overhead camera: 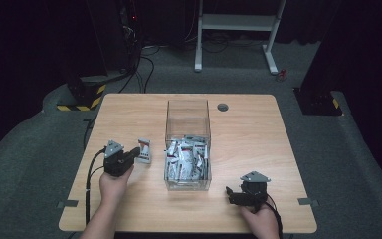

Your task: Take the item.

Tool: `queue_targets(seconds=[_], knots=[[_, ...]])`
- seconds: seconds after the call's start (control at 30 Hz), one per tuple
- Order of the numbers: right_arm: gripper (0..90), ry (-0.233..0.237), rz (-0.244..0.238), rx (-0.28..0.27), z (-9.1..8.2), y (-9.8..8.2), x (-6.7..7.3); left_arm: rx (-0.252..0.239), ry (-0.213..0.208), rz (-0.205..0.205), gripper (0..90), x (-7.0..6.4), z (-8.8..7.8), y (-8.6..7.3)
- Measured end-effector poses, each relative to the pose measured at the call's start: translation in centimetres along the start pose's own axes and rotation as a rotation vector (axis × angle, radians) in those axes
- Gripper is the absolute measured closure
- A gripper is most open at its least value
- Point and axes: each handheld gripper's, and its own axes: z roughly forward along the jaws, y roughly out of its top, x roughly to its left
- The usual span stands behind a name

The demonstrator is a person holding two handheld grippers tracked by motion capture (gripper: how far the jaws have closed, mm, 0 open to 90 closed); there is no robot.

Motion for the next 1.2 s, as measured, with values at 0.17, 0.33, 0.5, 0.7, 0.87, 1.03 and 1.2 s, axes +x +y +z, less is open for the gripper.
queue_targets(seconds=[0.17,0.33,0.5,0.7,0.87,1.03,1.2], knots=[[9.6,0.000,0.000,0.000,0.0,0.0,0.0,0.021,0.018,0.015,90.0,0.2,0.4,-0.2],[9.7,0.001,-0.001,0.000,0.0,0.0,0.0,0.038,0.043,0.026,89.9,0.6,0.5,-0.3],[9.7,0.000,-0.003,-0.001,0.0,0.0,0.0,0.056,0.061,0.035,89.9,1.0,0.7,-0.5],[9.7,0.000,-0.004,-0.002,0.0,0.0,0.0,0.066,0.078,0.017,89.9,1.6,1.0,-1.1],[9.7,0.000,-0.003,-0.002,0.0,0.0,0.0,0.080,0.080,0.000,89.8,2.0,1.3,-1.7],[9.7,0.000,-0.004,-0.002,0.0,0.0,0.0,0.092,0.067,-0.016,89.8,2.0,1.8,-1.7],[9.7,0.001,-0.004,-0.002,0.0,0.0,0.0,0.101,0.065,-0.009,89.7,1.9,2.4,-1.8]])
